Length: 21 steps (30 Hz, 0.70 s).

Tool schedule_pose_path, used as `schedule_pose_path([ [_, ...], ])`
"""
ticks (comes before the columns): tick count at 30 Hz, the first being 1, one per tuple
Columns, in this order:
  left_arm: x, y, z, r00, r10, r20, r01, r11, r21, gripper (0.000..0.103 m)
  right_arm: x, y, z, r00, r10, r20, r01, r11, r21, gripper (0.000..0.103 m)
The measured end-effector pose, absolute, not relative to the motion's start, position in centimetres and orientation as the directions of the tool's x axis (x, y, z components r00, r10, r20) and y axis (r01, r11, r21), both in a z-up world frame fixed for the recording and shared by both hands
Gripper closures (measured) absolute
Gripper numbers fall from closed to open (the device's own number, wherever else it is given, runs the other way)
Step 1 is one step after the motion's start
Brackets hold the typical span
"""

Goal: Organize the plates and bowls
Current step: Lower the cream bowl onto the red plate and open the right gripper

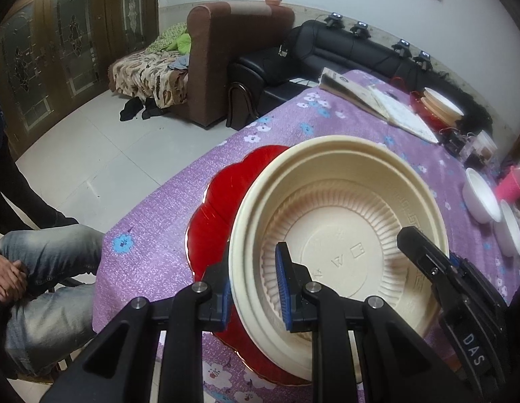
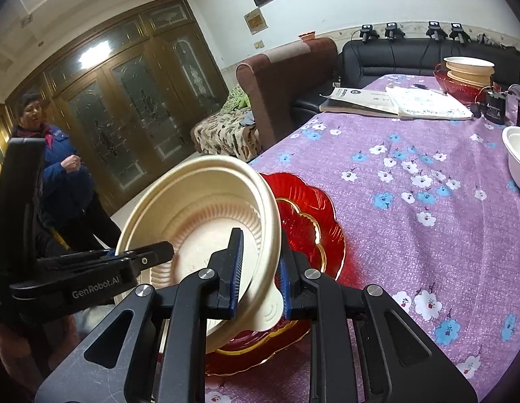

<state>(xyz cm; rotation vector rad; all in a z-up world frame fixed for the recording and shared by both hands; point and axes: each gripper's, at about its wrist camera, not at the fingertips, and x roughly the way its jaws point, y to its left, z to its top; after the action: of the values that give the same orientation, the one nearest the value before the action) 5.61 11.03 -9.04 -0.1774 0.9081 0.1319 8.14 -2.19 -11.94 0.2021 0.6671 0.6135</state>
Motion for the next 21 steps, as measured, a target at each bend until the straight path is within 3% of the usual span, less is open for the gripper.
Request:
schedule_pose_path([
  [21,5.4,11.0,-9.7,0.597,0.033,-0.802,-0.168,0.982,-0.084,0.083,9.3,-2.7,-12.7,0.588,0.602,-0.541,-0.442,0.799,0.408,0.084],
])
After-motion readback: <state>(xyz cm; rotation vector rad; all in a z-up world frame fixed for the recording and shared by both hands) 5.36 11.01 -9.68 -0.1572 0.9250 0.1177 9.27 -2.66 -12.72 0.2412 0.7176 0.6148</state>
